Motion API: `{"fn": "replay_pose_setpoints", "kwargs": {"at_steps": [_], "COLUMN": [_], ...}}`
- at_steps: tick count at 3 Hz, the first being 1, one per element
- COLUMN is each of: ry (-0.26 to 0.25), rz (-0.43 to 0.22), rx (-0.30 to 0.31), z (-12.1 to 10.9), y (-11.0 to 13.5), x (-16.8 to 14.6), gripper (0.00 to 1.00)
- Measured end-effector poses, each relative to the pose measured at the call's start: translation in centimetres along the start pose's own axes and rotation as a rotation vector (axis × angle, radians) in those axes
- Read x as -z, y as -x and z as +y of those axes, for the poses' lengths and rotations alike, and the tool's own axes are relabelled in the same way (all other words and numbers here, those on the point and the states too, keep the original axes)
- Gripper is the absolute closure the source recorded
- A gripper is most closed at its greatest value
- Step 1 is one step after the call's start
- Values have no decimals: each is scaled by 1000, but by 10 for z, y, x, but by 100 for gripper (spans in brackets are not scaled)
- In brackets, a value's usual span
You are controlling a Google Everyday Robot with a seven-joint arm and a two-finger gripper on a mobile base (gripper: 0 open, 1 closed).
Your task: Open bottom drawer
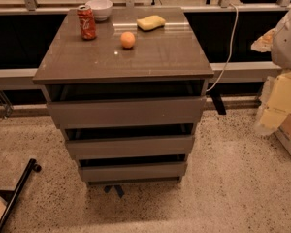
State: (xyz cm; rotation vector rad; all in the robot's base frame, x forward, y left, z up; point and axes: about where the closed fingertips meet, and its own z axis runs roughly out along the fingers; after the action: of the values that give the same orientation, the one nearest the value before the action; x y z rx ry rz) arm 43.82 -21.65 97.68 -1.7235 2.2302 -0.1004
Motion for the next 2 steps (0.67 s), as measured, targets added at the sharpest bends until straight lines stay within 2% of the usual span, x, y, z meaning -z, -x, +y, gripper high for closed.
{"fn": "replay_pose_setpoints", "kwargs": {"at_steps": [1,2], "ry": [-14,-30], "rz": [-10,-40], "rx": [-3,6], "z": [-1,2], "y": [1,-3], "x": [0,-19], "gripper": [0,0]}}
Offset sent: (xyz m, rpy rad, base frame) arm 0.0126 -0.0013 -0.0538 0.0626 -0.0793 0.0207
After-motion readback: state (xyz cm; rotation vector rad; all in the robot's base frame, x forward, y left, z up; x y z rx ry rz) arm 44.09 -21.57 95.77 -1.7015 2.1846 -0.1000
